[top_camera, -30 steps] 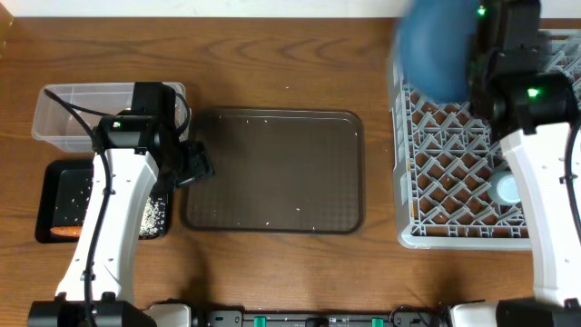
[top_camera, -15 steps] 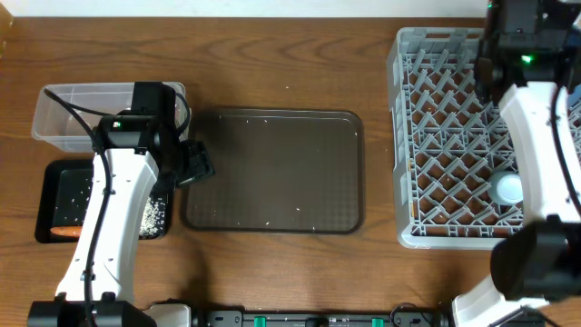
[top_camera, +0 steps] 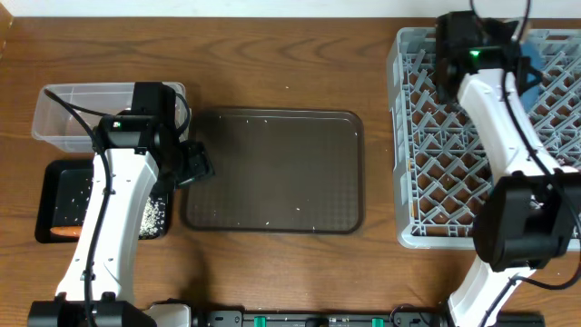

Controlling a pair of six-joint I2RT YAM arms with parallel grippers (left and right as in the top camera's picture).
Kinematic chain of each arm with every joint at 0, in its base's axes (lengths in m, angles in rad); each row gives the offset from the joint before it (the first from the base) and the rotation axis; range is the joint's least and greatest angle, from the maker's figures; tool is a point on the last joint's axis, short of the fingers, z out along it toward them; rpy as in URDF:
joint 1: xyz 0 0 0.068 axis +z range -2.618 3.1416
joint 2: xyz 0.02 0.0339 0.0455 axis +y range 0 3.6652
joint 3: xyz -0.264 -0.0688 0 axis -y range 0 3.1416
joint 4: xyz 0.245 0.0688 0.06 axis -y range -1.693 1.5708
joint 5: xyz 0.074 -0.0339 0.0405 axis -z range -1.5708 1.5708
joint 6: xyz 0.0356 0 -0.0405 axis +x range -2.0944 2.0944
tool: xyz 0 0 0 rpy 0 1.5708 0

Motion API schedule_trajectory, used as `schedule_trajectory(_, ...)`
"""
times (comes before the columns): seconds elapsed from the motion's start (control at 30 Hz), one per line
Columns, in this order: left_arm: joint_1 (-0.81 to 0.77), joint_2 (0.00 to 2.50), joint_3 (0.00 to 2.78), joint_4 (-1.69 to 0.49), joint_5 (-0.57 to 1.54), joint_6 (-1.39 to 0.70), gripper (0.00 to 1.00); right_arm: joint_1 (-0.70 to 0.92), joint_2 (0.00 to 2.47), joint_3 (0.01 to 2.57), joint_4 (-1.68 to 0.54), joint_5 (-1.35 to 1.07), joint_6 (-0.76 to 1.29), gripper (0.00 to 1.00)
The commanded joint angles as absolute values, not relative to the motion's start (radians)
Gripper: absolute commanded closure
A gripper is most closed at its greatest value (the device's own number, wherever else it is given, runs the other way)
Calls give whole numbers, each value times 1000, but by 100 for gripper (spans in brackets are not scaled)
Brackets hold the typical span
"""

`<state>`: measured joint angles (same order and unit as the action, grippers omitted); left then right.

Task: Sort waste into correct bins and load items into the dishwasher rack
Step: 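Lower the blue plate into the rack's rear with the right gripper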

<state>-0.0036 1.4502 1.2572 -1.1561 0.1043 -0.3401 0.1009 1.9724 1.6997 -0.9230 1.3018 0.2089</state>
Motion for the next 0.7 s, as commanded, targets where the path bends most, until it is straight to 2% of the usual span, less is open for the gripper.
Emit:
schedule_trajectory(0.0,0,1451,1264,-1163,93,-335,26,129,2011,1697,-928,1146,239,98)
schedule_trajectory(0.03,0,1451,1264,-1163,93,-335,26,136,2011,1697,-934,1129,239,94)
schedule_trajectory(0.07,0,1451,1264,-1163,93,-335,26,145,2011,1697,-950,1103,239,82)
schedule_trajectory(0.17,0,1451,1264,-1163,93,-335,26,163,2011,1697,-1006,1028,239,21)
schedule_trajectory(0.23,0,1451,1264,-1163,93,-335,26,171,2011,1697,-1035,990,239,6)
schedule_trajectory(0.27,0,1451,1264,-1163,93,-335,26,176,2011,1697,-1047,969,240,1)
schedule_trajectory(0.3,0,1451,1264,-1163,93,-335,26,179,2009,1697,-1059,952,240,1)
schedule_trajectory(0.67,0,1451,1264,-1163,93,-335,26,213,1883,1697,-1130,702,295,1)
